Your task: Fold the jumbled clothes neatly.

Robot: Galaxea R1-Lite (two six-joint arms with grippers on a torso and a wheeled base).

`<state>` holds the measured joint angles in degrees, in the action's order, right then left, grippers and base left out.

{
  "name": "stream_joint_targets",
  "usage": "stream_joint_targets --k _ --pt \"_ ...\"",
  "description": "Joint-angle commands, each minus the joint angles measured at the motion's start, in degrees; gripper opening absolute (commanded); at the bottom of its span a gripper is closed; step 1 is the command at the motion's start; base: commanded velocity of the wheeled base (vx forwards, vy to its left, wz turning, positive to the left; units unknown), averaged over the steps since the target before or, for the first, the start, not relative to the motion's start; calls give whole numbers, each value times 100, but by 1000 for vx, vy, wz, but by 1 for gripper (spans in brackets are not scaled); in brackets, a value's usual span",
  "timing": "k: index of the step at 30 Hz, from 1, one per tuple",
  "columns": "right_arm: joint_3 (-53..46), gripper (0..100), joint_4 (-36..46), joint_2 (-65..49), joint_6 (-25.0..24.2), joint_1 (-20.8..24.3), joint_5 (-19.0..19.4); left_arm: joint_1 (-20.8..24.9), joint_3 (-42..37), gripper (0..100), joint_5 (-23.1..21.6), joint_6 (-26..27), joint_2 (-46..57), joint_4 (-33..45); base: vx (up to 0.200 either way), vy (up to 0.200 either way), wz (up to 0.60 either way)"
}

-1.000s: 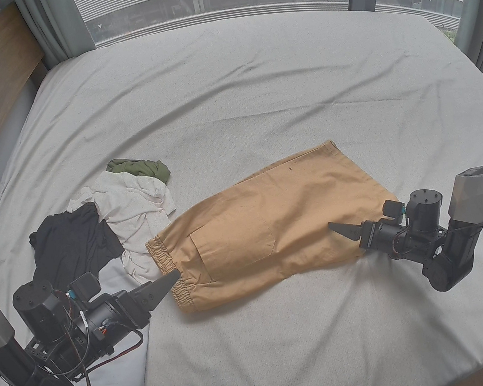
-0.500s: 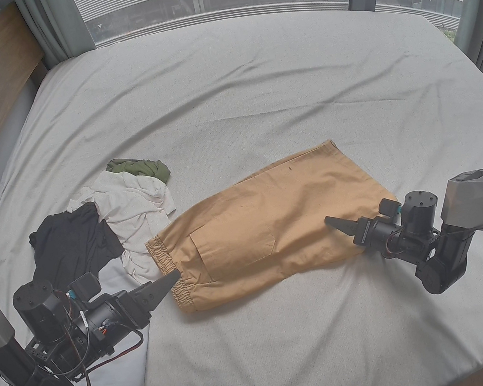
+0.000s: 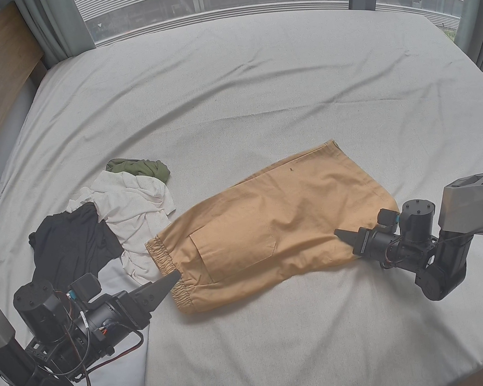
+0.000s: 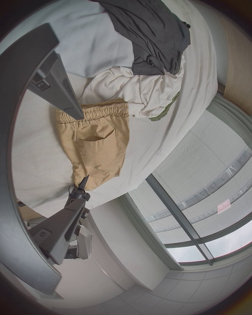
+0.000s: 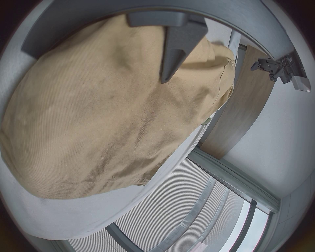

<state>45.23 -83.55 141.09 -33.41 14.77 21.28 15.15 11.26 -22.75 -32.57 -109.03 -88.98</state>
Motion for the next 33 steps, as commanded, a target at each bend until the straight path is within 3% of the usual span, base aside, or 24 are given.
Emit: stream_joint_targets --k 1,23,33 --pt "-234 0 -21 -249 10 43 7 -4 -1 100 -2 -3 -4 -5 0 0 0" --pt "-1297 0 -91 -645 564 -10 7 14 -1 100 -2 -12 58 -5 0 0 0" --pt "-1851 0 436 -1084 1012 8 7 5 -1 100 -10 -12 58 -5 0 0 0"
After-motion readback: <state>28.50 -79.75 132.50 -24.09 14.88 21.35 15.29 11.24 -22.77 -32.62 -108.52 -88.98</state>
